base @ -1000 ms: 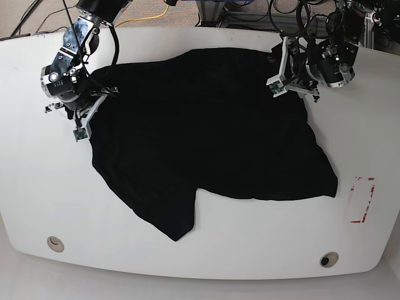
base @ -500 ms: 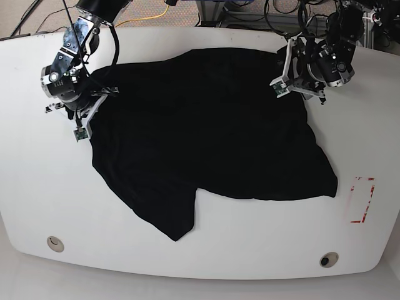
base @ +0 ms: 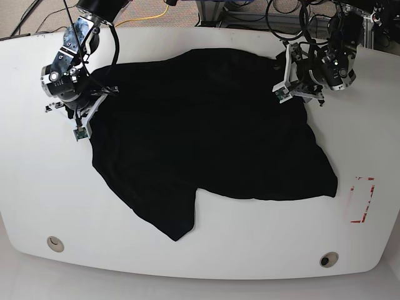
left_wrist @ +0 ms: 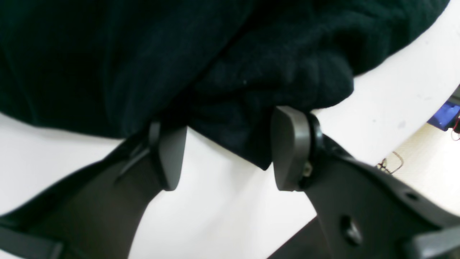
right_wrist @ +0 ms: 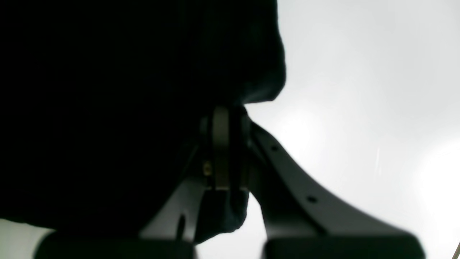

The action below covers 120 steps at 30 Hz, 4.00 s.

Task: Layout the t-shirt on the table in an organized manner, then fold the t-shirt properly
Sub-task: 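Pull the shirt edge with the left gripper away from the right gripper, then regrasp the shirt with the left gripper closer to the right gripper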

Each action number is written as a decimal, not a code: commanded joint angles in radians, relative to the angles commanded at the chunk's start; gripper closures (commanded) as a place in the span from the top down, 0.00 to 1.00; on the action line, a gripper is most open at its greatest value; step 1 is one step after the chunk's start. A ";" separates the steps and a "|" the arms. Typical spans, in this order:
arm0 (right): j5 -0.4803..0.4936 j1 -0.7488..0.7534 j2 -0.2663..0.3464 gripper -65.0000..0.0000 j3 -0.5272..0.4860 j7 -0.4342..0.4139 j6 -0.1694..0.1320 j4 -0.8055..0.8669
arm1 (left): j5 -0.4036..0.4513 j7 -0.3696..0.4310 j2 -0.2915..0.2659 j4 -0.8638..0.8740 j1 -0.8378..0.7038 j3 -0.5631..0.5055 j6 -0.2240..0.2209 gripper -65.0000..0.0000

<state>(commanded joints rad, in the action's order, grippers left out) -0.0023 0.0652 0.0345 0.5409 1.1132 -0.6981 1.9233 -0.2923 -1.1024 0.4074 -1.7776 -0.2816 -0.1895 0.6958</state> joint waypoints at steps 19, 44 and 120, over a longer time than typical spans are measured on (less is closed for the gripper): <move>0.000 -0.002 0.000 0.04 0.005 0.005 0.000 0.009 | 0.000 0.000 0.005 -0.161 0.009 0.150 0.002 0.02; 0.000 -0.138 0.002 0.04 -0.002 0.002 0.000 -0.052 | 0.006 -0.080 0.040 -0.207 0.377 0.184 0.002 0.02; 0.000 -0.221 0.005 0.04 -0.002 -0.003 0.000 -0.155 | 0.307 0.141 -0.265 0.203 0.494 0.184 -0.002 0.56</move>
<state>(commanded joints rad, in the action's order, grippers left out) -0.0023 -0.1557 0.0391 0.5393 1.1101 -0.6981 1.7683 0.0146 -0.9613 0.1419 -1.5750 0.2125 -0.0054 0.6943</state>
